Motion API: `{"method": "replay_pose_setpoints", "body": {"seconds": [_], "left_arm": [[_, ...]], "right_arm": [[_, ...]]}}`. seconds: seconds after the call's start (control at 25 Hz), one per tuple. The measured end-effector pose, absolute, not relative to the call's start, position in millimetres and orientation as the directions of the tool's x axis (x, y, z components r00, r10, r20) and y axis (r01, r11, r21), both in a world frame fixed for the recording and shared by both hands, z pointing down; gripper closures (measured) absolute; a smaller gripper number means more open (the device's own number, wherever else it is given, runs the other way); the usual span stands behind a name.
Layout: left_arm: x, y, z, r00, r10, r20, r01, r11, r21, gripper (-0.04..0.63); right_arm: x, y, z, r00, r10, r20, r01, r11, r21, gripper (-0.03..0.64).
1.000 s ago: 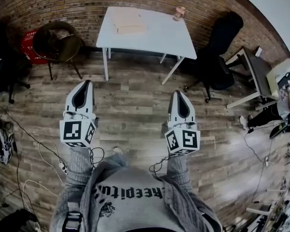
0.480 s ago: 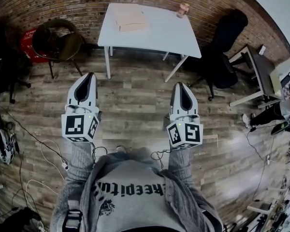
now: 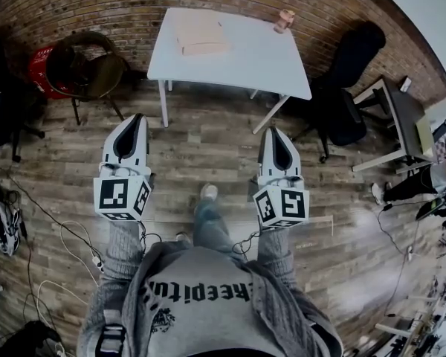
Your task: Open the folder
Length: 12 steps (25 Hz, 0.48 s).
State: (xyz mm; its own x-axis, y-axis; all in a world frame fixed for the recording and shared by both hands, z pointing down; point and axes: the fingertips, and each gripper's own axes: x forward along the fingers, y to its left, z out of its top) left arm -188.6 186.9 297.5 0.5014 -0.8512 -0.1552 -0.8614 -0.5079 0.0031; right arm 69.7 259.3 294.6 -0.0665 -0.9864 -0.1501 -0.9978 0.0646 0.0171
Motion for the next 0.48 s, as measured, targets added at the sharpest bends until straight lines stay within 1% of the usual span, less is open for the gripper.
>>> {"method": "replay_pose_setpoints", "body": {"seconds": [0.28, 0.48], "left_arm": [[-165.7, 128.9, 295.1, 0.493, -0.855, -0.159, -0.867, -0.498, -0.009, 0.581], [-146.7, 81.6, 288.8, 0.467, -0.868, -0.17, -0.881, -0.473, -0.004, 0.581]], "right_arm": [[91.6, 191.5, 291.8, -0.09, -0.983, -0.161, -0.996, 0.088, 0.018, 0.612], [108.3, 136.1, 283.4, -0.132, -0.977, -0.168, -0.991, 0.128, 0.034, 0.612]]}}
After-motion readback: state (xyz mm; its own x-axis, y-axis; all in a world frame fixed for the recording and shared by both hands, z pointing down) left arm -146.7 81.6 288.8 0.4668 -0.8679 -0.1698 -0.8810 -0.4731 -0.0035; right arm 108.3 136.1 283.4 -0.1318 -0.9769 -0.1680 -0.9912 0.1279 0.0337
